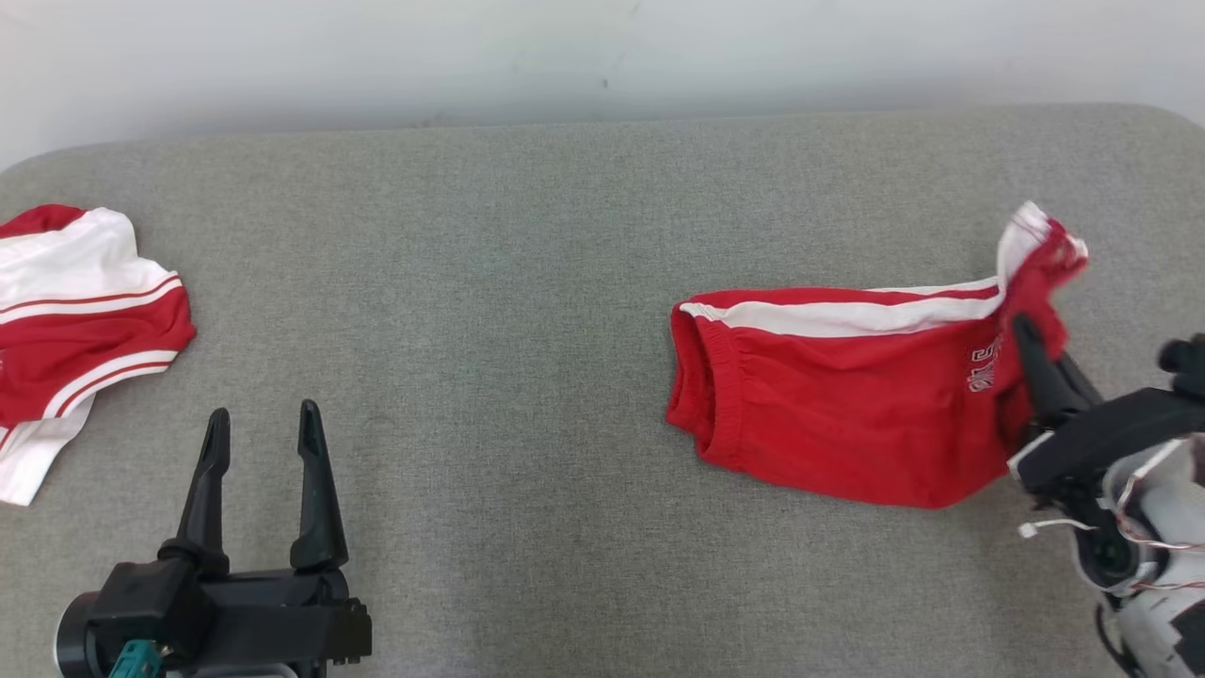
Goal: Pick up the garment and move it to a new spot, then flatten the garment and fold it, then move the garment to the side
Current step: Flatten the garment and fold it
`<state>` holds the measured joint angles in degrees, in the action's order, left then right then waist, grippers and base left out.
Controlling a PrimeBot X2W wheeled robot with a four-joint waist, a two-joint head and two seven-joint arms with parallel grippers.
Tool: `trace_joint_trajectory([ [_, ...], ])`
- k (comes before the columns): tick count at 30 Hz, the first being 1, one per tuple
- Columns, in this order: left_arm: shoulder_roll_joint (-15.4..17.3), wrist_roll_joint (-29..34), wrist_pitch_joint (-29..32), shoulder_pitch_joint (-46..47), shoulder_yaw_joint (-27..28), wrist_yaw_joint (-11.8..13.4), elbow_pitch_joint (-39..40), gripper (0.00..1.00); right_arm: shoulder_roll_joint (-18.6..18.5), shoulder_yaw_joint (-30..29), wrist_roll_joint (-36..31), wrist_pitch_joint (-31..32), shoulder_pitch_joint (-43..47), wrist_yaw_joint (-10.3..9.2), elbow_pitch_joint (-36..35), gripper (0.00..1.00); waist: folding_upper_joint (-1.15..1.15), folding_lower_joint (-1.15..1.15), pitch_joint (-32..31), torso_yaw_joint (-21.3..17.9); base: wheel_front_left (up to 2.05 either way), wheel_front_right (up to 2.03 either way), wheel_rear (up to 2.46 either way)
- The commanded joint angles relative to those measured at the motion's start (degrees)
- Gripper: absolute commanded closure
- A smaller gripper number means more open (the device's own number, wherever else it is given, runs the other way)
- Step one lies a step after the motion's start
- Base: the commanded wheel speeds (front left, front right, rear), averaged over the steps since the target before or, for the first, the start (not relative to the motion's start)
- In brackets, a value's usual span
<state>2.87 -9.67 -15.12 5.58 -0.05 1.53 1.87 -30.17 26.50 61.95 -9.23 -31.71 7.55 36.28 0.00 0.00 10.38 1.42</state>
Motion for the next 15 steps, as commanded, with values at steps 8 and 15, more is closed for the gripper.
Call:
trace_joint_trajectory([
  [8, 0.03, -0.3, -0.04, -0.7, -0.51, 0.44, 0.4, 0.0, 3.4, 3.96, -4.99, 0.67, 2.36, -0.13, -11.39, 1.0, 0.0, 0.0, 0.12, 1.6, 0.0, 0.0, 0.0],
  [15, 0.02, -1.08, -0.04, -0.44, -1.5, 0.61, -0.07, 0.0, 7.53, 4.15, -10.54, 2.77, 6.16, -0.13, -17.66, 1.0, 0.0, 0.0, 0.46, 4.07, 0.0, 0.0, 0.0],
])
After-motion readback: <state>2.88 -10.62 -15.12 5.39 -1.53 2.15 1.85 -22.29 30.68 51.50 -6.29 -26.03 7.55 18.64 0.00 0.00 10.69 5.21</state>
